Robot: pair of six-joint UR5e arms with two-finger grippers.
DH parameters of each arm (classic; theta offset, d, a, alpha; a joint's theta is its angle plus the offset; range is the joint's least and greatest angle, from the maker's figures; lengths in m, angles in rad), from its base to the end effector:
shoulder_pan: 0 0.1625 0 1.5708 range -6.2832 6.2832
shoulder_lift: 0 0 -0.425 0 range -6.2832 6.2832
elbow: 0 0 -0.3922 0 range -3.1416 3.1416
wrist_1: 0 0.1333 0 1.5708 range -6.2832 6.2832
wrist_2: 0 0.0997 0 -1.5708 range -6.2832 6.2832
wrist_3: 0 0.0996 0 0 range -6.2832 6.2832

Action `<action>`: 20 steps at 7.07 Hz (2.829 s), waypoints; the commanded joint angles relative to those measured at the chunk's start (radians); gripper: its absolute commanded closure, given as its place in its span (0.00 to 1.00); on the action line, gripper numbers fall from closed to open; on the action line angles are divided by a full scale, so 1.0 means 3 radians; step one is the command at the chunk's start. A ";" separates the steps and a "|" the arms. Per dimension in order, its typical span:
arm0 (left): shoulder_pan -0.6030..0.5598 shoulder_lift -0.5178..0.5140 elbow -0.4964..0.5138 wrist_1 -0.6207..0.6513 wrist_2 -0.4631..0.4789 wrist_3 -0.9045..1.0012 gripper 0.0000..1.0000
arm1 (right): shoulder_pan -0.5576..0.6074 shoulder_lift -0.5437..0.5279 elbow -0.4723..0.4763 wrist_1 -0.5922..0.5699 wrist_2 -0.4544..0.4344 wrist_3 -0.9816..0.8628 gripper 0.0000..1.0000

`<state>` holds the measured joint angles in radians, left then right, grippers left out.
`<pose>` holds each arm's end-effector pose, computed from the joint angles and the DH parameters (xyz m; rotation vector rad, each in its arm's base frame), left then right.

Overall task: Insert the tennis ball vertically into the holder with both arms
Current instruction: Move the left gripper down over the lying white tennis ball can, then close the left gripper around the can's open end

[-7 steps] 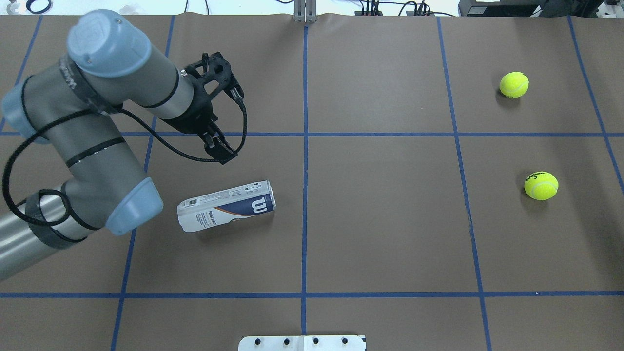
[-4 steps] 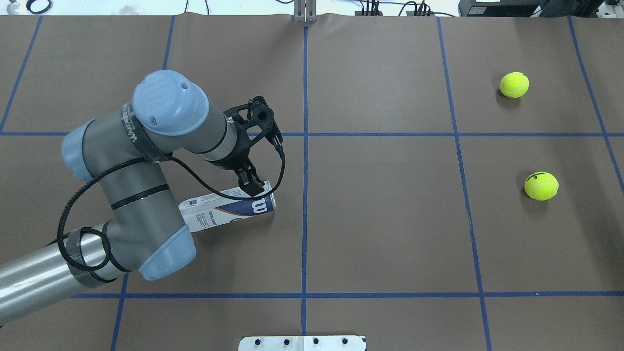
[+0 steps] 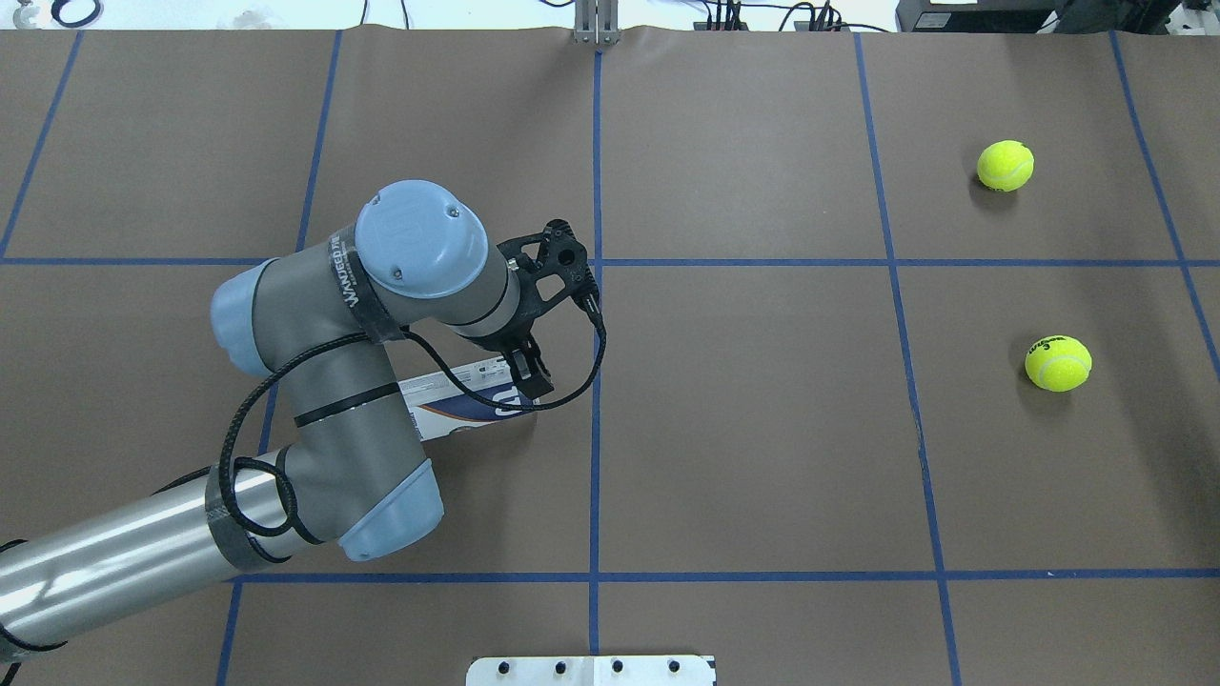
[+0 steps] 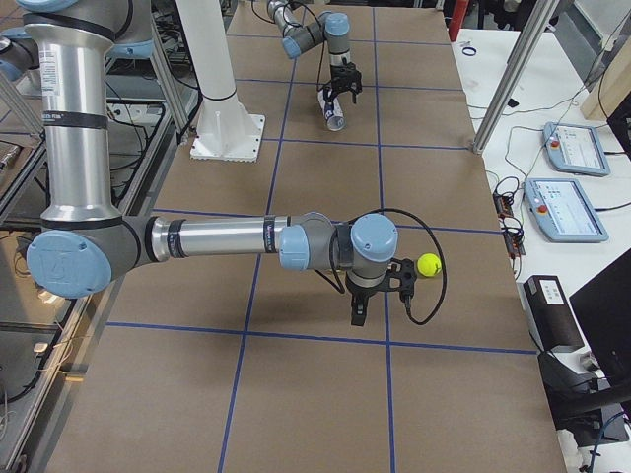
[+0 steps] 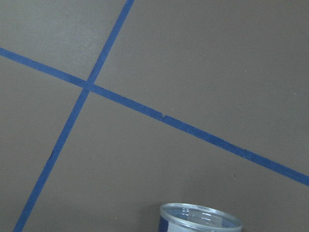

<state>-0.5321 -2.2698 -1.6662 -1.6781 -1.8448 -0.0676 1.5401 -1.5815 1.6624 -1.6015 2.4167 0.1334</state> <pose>0.5366 -0.4393 0.1893 0.6588 0.7212 1.0202 0.0437 -0.4908 0.6167 -0.0223 -0.8469 0.0753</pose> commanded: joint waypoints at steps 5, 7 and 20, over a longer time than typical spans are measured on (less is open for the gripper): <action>0.0173 -0.0027 0.0154 0.0000 0.0105 0.0000 0.01 | -0.0010 -0.0005 -0.0019 0.0000 -0.0002 0.0000 0.00; 0.0199 -0.0027 0.0164 0.0000 0.0111 0.0000 0.01 | -0.0010 -0.0005 -0.0019 0.0000 0.0003 0.0000 0.00; 0.0229 -0.0027 0.0338 -0.0031 0.0116 0.0005 0.10 | -0.0020 0.0000 -0.0029 0.0000 -0.0002 0.0000 0.00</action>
<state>-0.4646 -2.2779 -1.5652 -1.6871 -1.8101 -0.0655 1.5340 -1.5816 1.6536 -1.6015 2.4161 0.1334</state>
